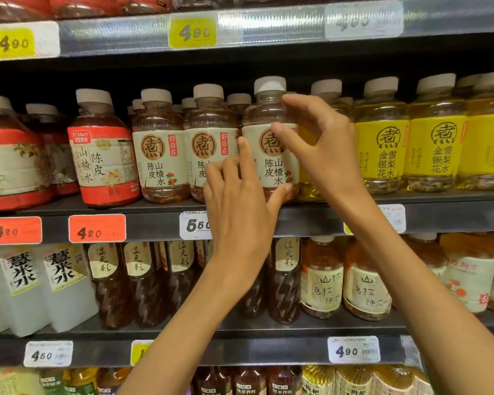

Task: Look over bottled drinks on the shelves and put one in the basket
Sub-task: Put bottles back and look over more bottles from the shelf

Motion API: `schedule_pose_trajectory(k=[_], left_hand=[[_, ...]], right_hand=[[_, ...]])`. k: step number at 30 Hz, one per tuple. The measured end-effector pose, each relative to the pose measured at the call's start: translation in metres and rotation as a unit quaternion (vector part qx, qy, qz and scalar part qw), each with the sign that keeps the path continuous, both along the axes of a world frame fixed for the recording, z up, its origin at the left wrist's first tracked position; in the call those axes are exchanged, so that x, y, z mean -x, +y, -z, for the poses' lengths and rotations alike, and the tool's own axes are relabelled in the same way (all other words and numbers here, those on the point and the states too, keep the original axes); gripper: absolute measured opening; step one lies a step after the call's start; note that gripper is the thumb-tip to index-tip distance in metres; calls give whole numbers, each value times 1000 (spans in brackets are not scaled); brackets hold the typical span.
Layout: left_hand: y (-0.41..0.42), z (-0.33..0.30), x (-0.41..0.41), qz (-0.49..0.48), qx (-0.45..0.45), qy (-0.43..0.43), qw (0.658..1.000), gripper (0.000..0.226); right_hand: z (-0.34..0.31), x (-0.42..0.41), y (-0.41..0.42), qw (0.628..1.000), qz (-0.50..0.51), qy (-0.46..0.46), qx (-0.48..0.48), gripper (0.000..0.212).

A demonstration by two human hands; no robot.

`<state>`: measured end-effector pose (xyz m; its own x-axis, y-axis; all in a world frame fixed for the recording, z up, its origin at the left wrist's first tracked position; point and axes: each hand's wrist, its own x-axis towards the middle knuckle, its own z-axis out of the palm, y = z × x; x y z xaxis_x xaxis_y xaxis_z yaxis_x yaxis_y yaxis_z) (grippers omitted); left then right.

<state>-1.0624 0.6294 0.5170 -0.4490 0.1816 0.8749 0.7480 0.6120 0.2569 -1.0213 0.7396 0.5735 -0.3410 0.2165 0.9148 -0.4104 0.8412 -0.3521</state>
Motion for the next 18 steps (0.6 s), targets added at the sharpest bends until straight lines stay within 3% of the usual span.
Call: schedule_pose_trajectory(k=[7, 18], left_hand=[[8, 3, 3, -30, -1, -7, 1000, 84], [20, 7, 2, -62, 34, -13, 997, 77]], right_hand=[[2, 2, 10, 986, 154, -14, -68, 50], [4, 10, 13, 970, 214, -24, -115, 52]])
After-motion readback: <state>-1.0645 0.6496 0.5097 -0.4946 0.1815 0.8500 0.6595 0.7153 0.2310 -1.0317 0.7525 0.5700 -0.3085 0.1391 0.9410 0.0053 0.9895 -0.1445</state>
